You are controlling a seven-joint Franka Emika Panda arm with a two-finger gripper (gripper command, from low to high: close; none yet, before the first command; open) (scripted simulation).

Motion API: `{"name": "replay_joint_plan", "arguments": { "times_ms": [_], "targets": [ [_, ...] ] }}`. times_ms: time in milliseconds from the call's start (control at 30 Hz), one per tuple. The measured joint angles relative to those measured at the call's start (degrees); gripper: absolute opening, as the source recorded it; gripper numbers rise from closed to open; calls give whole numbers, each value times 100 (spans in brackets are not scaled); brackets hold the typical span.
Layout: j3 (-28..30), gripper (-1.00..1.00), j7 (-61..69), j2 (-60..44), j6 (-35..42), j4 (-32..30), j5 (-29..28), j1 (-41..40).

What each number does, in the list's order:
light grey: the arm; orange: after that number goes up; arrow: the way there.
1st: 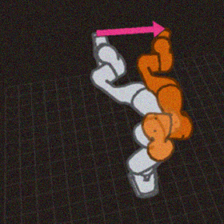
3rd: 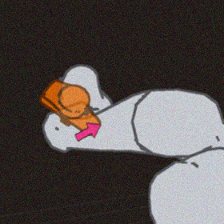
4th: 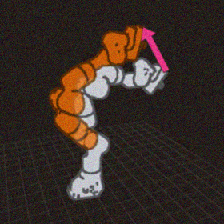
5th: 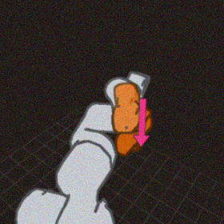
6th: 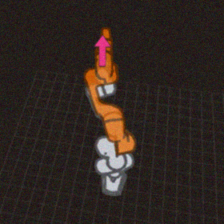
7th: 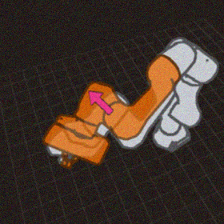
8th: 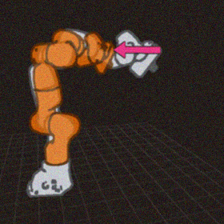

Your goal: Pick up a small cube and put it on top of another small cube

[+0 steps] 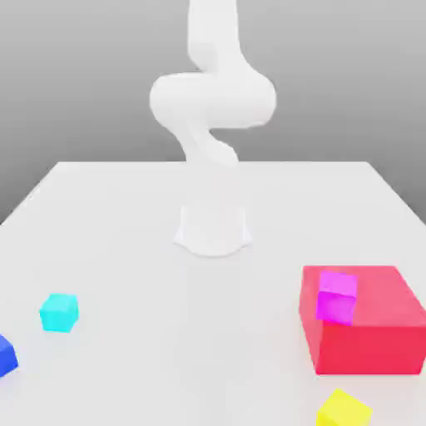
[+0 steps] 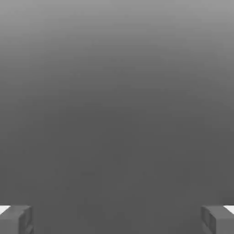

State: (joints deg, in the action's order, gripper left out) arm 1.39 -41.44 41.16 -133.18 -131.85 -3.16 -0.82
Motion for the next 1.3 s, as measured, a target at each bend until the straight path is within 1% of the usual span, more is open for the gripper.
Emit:
{"name": "replay_joint_plan", "arguments": {
  "times_ms": [133, 300, 433, 533, 700, 833, 933, 1067, 1200, 1233, 1300],
  "targets": [
    [305, 0, 778, -767, -219, -8, -454, -117],
    [808, 0, 1842, -1678, -479, -15, -827, -212],
    [1274, 0, 2842, -2406, -706, -27, -918, -273],
    [1608, 0, 3699, -2962, -896, -42, -831, -347],
    [2037, 0, 5361, -3925, -1239, -76, -355, -641],
    [2046, 0, 6860, -4712, -1498, -99, 267, -1086],
    [1907, 0, 8016, -5294, -1667, -108, 779, -1491],
    [1504, 0, 9461, -6031, -1883, -104, 1369, -2250],
    [1113, 0, 9993, -6837, -2420, 54, 1803, -2649],
    [1027, -100, 10050, -7015, -2554, 95, 1868, -2721],
    [1027, -100, 10050, -7015, -2553, 95, 1868, -2721]
  ]
}}
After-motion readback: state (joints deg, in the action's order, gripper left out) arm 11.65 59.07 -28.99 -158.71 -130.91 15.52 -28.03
